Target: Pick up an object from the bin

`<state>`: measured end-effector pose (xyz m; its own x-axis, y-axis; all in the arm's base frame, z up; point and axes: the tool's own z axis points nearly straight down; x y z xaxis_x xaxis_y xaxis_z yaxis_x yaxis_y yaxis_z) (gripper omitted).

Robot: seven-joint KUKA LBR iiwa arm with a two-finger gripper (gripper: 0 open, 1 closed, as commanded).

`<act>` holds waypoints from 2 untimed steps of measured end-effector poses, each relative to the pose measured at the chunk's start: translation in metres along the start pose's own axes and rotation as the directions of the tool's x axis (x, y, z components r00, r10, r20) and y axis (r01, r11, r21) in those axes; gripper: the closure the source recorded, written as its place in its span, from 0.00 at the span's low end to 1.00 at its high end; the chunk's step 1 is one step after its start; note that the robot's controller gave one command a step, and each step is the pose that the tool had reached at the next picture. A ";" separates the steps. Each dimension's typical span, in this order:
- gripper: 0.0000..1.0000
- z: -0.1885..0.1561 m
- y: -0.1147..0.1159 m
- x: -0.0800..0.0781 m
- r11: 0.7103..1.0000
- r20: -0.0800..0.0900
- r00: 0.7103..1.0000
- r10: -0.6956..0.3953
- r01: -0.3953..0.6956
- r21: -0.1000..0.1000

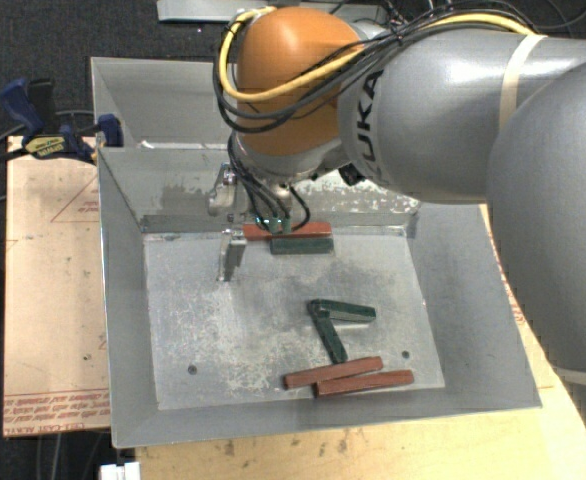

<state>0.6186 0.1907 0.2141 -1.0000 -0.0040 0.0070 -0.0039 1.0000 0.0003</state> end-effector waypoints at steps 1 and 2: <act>0.00 -0.005 -0.001 -0.002 1.000 0.008 1.000 0.003 -0.003 -0.001; 0.00 0.006 -0.039 0.000 0.993 0.008 0.993 -0.120 0.120 -0.001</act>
Offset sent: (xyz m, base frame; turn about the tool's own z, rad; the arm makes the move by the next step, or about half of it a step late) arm -0.0038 -0.1186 -0.0301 -0.3522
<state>0.6183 0.1521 0.2076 -0.9923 -0.1238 -0.0015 -0.1238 0.9923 0.0017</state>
